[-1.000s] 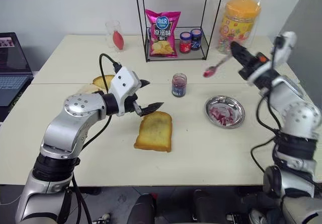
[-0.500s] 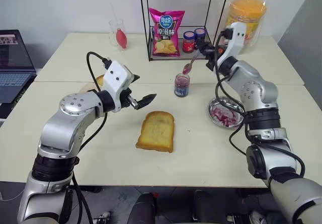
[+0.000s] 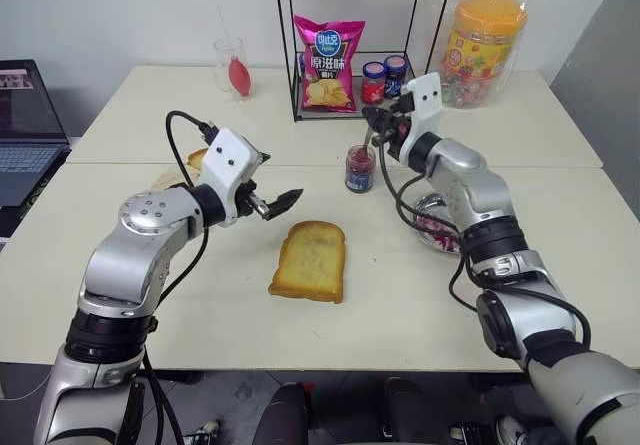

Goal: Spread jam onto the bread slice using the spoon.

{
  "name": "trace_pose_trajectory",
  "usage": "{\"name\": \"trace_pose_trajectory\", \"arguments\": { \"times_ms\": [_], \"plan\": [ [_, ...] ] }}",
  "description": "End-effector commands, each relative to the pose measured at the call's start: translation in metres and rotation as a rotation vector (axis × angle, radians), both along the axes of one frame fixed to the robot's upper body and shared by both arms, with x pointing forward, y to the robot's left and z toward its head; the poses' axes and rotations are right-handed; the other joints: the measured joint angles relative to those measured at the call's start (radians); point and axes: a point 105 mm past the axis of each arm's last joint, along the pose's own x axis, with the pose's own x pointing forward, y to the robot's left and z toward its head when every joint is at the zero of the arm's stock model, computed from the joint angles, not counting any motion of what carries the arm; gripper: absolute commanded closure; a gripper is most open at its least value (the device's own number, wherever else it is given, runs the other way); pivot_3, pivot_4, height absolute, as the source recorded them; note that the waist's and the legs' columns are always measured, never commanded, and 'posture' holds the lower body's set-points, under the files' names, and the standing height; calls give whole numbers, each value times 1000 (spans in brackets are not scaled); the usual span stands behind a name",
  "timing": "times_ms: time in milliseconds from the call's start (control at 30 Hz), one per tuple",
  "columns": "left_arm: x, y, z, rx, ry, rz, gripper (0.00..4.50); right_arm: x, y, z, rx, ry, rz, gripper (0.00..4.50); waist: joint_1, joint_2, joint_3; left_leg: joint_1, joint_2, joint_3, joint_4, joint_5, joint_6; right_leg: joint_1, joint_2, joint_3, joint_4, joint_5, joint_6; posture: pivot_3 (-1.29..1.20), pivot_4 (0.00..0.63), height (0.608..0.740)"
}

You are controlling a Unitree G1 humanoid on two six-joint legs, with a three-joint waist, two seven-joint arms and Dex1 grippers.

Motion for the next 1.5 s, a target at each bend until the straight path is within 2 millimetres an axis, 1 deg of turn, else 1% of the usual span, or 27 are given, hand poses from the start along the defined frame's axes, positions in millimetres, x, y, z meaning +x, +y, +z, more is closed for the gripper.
{"name": "trace_pose_trajectory", "arguments": {
  "times_ms": [33,167,367,600,800,1133,1300,1400,1500],
  "plan": [
    [-3,-3,6,23,-43,-20,0,1,8,19,-11,-74,13,4478,0,0,0,0,0,0,0,0,0,0,0,0,0,0,0,0,150,740],
    [-3,-3,6,24,-46,-20,0,4,7,16,-17,-68,4,4478,0,0,0,0,0,0,0,0,0,0,0,0,0,0,0,0,150,740],
    [-3,-6,6,24,-46,-29,0,8,6,5,-29,-48,-6,4478,-1,0,0,0,0,0,0,0,0,0,0,0,0,0,0,0,150,740],
    [-3,-8,8,27,-51,-38,0,10,6,-1,78,63,11,4478,-1,0,0,0,0,0,0,0,0,0,0,0,1,0,0,0,150,740],
    [-3,-10,9,31,-54,-43,0,11,6,1,177,148,12,4478,-2,0,0,0,0,0,0,0,0,0,0,0,1,0,0,0,150,740],
    [-2,-12,9,32,-60,-45,0,19,-9,8,368,257,-42,4478,-10,0,0,0,0,1,0,0,0,-1,0,1,2,0,0,0,150,740],
    [0,-13,9,29,-65,-45,0,21,-16,16,467,298,-54,4478,-11,0,0,0,0,5,0,0,0,-6,0,6,9,0,0,0,150,740],
    [2,-11,10,19,-64,-36,0,22,-19,17,502,315,-64,4478,-12,0,0,0,0,8,0,0,0,-10,0,9,14,0,0,0,150,740],
    [4,-10,11,11,-66,-26,0,23,-22,18,501,310,-72,4478,-14,0,0,0,0,9,0,0,0,-11,0,10,15,0,0,0,150,740]
  ]
}}
